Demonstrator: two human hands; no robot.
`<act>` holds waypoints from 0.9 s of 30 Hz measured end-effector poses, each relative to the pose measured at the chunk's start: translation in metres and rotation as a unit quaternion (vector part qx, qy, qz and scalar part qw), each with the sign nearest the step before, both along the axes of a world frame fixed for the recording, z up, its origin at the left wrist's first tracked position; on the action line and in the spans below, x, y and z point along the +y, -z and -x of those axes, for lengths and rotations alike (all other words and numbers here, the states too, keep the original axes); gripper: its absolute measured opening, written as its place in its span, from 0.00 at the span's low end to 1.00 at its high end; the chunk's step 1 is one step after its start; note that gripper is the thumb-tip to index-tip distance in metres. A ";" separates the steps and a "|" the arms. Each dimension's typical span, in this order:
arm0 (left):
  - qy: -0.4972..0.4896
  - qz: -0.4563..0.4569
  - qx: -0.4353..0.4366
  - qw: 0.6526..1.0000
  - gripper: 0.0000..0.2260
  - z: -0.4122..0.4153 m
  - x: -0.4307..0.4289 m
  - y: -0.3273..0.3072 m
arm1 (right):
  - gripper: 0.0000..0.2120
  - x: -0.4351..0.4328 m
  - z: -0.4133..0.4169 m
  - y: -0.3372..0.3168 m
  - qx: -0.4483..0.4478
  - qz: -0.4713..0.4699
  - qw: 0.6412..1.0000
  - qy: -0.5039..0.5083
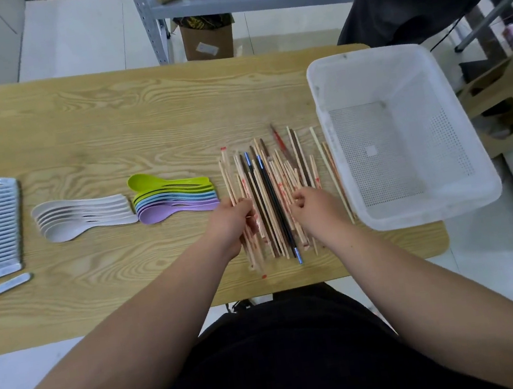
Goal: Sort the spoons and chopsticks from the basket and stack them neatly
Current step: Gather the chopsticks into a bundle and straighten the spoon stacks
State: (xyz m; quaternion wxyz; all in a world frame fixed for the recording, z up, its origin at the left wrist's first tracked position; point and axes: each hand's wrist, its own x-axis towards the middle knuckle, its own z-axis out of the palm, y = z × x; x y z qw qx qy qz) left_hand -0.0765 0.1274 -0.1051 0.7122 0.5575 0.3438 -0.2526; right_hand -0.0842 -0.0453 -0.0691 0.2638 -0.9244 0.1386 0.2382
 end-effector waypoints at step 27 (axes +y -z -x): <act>0.055 -0.050 0.032 0.997 0.04 0.021 0.029 0.050 | 0.27 0.018 -0.045 0.040 0.079 0.120 0.989 -0.025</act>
